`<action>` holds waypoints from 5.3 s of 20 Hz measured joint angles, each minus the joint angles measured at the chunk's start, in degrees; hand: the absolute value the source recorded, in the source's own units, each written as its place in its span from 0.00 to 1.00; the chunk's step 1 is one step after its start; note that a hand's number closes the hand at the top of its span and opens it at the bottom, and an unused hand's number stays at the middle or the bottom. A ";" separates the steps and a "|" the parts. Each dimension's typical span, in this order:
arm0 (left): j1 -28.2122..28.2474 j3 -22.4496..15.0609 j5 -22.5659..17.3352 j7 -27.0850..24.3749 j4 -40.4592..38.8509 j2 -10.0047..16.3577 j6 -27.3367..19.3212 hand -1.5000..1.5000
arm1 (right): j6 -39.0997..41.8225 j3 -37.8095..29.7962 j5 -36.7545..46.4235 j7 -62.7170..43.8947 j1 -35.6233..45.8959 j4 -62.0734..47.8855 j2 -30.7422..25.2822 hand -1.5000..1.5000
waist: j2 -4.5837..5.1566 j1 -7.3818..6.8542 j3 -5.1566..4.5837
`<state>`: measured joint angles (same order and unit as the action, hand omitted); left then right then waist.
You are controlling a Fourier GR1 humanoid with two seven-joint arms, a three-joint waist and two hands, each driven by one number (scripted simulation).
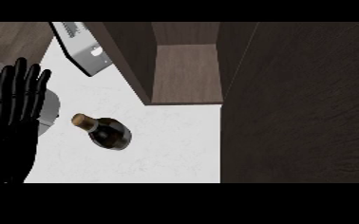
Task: Pick up the wine, place it into the cabinet and close the cabinet
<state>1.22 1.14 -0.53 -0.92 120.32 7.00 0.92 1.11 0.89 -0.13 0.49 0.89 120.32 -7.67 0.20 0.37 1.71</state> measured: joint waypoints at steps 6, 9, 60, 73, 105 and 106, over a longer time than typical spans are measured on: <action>-5.65 -8.37 -8.09 1.50 -3.21 2.13 11.73 0.00 | -0.14 0.83 -0.92 0.14 -1.66 0.91 1.39 0.00 | -0.11 2.11 -1.34; -5.02 -14.14 -14.88 5.48 -5.67 2.24 17.84 0.00 | 3.94 6.00 -3.89 -1.83 -3.18 1.67 1.46 0.00 | 0.06 2.31 -1.54; -9.86 6.03 -50.59 43.01 12.11 15.73 9.80 0.00 | 0.93 17.24 -5.60 -23.05 -12.64 23.90 -2.43 0.00 | -0.59 -0.38 -1.78; -11.33 14.34 -54.56 40.51 3.06 18.37 19.26 0.00 | 0.31 18.50 -5.43 -25.16 -11.30 24.39 -3.04 0.00 | -0.37 0.61 -1.76; -11.14 12.62 -22.11 15.82 -32.23 8.06 44.29 0.00 | -1.73 19.24 -4.78 -27.70 -7.67 24.27 -2.64 0.00 | -0.26 1.00 -1.77; -10.98 12.53 -20.09 13.98 -33.27 7.55 44.51 0.00 | -1.62 19.20 -4.78 -27.53 -7.91 24.25 -2.70 0.00 | -0.26 0.99 -1.77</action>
<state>-9.76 13.67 -20.62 13.05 87.05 14.55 45.43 -0.51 20.09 -4.90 -27.04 -7.02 144.57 -10.37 -0.06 1.36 -0.06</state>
